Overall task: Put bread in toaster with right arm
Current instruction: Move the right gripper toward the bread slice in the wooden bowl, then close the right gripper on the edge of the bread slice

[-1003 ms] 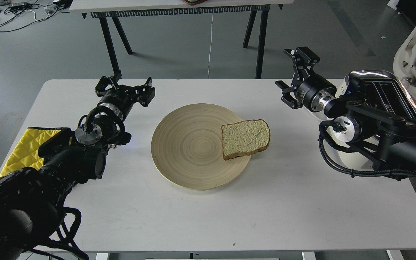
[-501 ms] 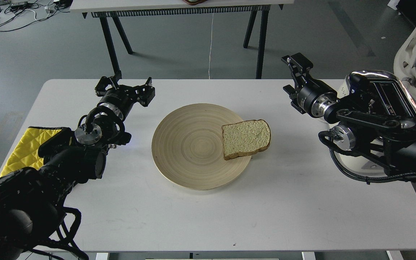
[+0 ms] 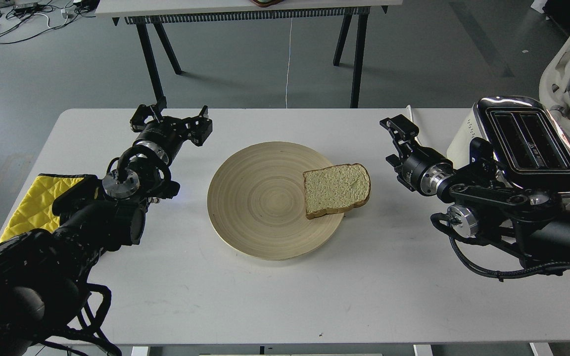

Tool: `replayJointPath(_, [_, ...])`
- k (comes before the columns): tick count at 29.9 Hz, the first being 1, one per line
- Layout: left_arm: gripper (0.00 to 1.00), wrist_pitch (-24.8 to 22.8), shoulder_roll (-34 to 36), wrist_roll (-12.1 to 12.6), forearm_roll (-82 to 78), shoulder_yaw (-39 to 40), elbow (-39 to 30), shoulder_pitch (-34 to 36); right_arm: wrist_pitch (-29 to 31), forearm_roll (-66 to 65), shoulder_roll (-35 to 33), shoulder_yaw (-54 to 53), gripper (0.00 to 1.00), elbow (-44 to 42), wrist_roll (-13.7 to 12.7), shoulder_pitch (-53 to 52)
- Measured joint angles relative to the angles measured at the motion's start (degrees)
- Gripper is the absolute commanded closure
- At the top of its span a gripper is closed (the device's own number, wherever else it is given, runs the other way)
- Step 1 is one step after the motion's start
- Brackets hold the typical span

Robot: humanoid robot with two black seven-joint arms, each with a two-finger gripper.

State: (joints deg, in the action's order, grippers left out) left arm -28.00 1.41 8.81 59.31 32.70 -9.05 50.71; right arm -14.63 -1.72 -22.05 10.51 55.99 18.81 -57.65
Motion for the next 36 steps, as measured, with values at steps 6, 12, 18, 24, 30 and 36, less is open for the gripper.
replayJointPath(6, [0.00, 0.0, 0.0, 0.0, 0.0, 0.0, 0.0, 0.0, -0.8, 0.0, 2.1, 0.3, 0.05, 0.2, 0.1, 1.1])
replayJointPath(12, [0.00, 0.0, 0.0, 0.0, 0.0, 0.0, 0.0, 0.0, -0.9, 0.0, 3.1, 3.0, 0.11, 0.7, 0.1, 1.5])
replayJointPath(18, [0.00, 0.0, 0.0, 0.0, 0.0, 0.0, 0.0, 0.0, -1.4, 0.0, 3.9, 4.6, 0.27, 0.9, 0.1, 1.5])
replayJointPath(24, [0.00, 0.0, 0.0, 0.0, 0.0, 0.0, 0.0, 0.0, -1.6, 0.0, 3.9, 4.7, 0.39, 1.4, 0.1, 1.5])
replayJointPath(30, [0.00, 0.0, 0.0, 0.0, 0.0, 0.0, 0.0, 0.0, -1.6, 0.0, 3.9, 4.7, 0.43, 2.1, 0.1, 1.5])
replayJointPath(36, [0.00, 0.0, 0.0, 0.0, 0.0, 0.0, 0.0, 0.0, -1.6, 0.0, 3.9, 4.8, 0.46, 2.7, 0.1, 1.3])
